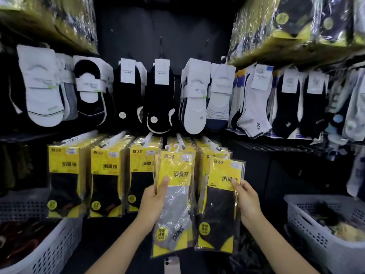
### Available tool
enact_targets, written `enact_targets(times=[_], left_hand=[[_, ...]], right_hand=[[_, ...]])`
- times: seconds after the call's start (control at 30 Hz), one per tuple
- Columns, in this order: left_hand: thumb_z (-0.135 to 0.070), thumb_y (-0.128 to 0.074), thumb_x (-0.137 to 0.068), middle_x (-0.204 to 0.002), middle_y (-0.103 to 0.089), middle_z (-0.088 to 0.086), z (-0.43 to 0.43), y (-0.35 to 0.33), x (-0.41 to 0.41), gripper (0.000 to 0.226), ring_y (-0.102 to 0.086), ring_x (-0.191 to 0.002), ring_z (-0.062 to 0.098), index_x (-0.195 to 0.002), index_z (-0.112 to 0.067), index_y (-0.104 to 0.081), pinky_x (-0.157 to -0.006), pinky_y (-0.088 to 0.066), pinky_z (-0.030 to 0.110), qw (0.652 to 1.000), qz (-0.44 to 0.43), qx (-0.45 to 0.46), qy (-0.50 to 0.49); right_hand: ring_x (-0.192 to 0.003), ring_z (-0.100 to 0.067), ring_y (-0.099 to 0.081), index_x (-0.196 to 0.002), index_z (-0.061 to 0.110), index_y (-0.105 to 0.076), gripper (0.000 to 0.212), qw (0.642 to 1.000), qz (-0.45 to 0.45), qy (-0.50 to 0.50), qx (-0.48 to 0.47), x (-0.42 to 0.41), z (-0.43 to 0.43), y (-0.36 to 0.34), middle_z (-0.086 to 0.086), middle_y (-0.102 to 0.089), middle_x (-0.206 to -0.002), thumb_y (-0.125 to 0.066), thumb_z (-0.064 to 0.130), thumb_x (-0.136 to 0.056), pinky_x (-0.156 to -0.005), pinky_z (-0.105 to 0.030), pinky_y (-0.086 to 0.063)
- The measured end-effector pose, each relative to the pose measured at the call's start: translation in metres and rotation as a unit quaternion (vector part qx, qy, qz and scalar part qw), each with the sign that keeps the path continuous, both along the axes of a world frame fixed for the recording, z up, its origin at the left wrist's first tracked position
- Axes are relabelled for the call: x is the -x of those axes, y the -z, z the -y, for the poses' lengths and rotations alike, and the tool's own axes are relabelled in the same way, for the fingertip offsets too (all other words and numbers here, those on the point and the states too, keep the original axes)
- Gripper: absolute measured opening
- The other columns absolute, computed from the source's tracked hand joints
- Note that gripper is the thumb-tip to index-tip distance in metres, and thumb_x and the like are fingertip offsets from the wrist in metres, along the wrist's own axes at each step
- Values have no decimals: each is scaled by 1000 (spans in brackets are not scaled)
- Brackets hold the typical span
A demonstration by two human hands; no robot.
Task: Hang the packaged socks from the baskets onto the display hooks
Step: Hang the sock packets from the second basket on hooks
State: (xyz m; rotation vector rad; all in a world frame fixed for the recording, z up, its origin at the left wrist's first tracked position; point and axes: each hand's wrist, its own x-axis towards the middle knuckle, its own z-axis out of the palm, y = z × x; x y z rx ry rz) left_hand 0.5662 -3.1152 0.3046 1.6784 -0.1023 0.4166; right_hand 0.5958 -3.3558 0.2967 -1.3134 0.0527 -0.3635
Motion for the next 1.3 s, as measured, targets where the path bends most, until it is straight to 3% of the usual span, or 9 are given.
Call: enact_targets(times=[0.1,0.2,0.53,0.7,0.9,1.07,1.13,1.23,1.3], left_hand=[[-62,-45,-77,-38,-23,-11,-6,-2,-13,50,-20,-33,3,-61,-16,-32,-35,-20,13,1000,22,-8,-14],[-60,-45,-78,-37,-24,-11,-6,-3,-24,49,-21,-34,2,-61,-16,-34,-36,-20,12,999,38,-15,-24],[-61,-44,-76,-43,-20,-9,-8,-4,-57,52,-21,-40,5,-60,-12,-33,-41,-19,15,997,69,-7,-28],[-59,-44,-77,-41,-30,-9,-3,-3,-64,42,-28,-39,4,-71,-21,-62,-40,-24,14,997,77,14,-12],[-61,-44,-76,-43,-31,-9,4,-8,-58,45,-30,-41,7,-57,-23,-59,-40,-24,14,998,67,21,-4],[-58,-48,-77,-40,-22,-10,12,-16,-42,50,-21,-36,4,-54,-16,-32,-38,-21,14,998,62,27,-7],[-56,-52,-74,-37,-21,-11,19,-18,-36,50,-20,-33,4,-53,-17,-29,-36,-21,13,998,57,37,-3],[-54,-59,-70,-35,-29,-10,28,-17,-29,47,-26,-31,3,-54,-12,-43,-35,-23,14,997,52,58,7],[-52,-64,-68,-42,-54,-8,33,-17,-23,37,-47,-37,3,-65,-15,-64,-39,-35,13,996,56,66,20]], right_hand=[[-102,-29,-64,-78,17,-65,17,999,7,26,19,-24,12,-3,-16,-69,-107,-59,19,-94,-99,-49,-47],[-107,-29,-64,-92,13,-67,8,999,19,25,45,-50,10,-8,-12,-70,-107,-59,16,-93,-101,-46,-46],[-89,2,-61,-104,10,-65,16,990,64,50,115,-146,1,12,9,-68,-95,-59,20,-93,-70,-10,-45],[-95,-16,-63,-98,13,-65,11,987,57,90,122,-184,-9,17,6,-67,-89,-61,22,-92,-81,-23,-45],[-98,-17,-56,-108,16,-53,32,975,8,193,108,-160,-10,15,-2,-56,-108,-71,27,-84,-82,-27,-45],[-91,-10,-61,-98,20,-60,9,991,50,63,110,-93,-25,1,0,-63,-103,-58,27,-93,-77,-19,-46],[-84,-9,-65,-97,17,-66,19,992,67,-6,102,-65,-37,-9,3,-69,-94,-52,30,-95,-74,-20,-50],[-66,-6,-61,-92,13,-70,28,987,84,-70,114,-31,-50,-25,5,-67,-74,-56,37,-92,-66,-19,-51],[-70,-10,-63,-91,11,-69,30,983,97,-92,126,-17,-54,-32,2,-68,-78,-65,39,-84,-63,-20,-50]])
